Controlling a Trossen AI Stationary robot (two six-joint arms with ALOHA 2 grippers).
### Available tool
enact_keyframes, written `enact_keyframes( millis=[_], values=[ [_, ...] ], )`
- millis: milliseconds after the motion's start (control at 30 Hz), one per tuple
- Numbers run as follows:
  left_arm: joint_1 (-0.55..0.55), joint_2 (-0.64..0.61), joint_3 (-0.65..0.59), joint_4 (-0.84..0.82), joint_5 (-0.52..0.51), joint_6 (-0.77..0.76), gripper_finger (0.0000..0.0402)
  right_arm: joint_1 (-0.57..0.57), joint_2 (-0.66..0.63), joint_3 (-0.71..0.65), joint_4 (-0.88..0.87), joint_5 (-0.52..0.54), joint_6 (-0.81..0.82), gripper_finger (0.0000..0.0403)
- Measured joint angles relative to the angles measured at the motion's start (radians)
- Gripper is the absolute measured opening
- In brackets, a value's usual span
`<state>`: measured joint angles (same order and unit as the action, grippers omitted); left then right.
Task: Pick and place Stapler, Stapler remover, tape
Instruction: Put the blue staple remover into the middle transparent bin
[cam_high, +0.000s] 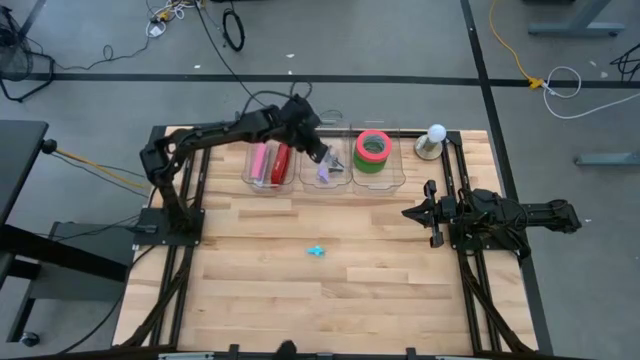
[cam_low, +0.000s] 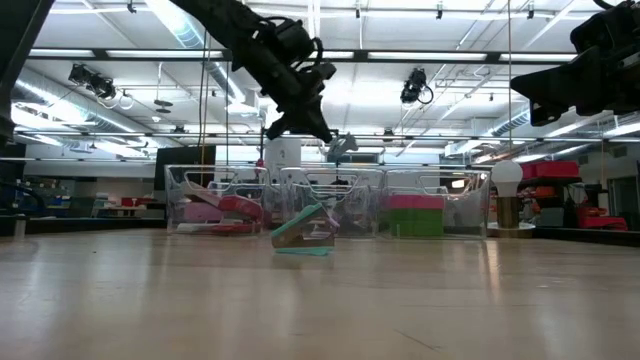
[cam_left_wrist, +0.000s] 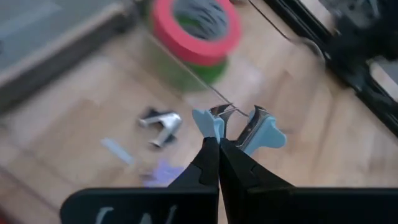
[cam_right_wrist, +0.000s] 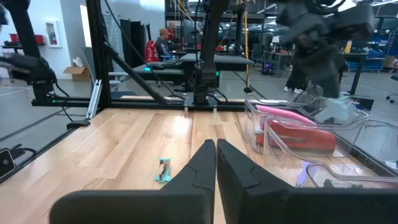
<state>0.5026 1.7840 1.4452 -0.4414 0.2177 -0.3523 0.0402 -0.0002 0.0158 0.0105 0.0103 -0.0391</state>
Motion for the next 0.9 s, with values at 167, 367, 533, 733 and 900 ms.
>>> enact_keyframes(
  millis=[167, 367, 533, 733, 900],
  values=[
    [0.080, 0.000, 0.000, 0.024, -0.007, -0.002, 0.0000, 0.000, 0.000, 0.000, 0.000, 0.000, 0.000, 0.0018],
    [0.139, 0.000, 0.000, 0.025, -0.007, -0.028, 0.0000, 0.000, 0.000, 0.000, 0.000, 0.000, 0.000, 0.0018],
    [0.152, 0.000, 0.000, 0.026, -0.004, -0.027, 0.0000, 0.000, 0.000, 0.000, 0.000, 0.000, 0.000, 0.0018],
    [0.150, 0.000, 0.000, 0.026, 0.015, -0.017, 0.0000, 0.000, 0.000, 0.000, 0.000, 0.000, 0.000, 0.0018],
    [0.150, 0.000, 0.000, 0.026, -0.023, 0.023, 0.0000, 0.000, 0.000, 0.000, 0.000, 0.000, 0.000, 0.0018]
  ],
)
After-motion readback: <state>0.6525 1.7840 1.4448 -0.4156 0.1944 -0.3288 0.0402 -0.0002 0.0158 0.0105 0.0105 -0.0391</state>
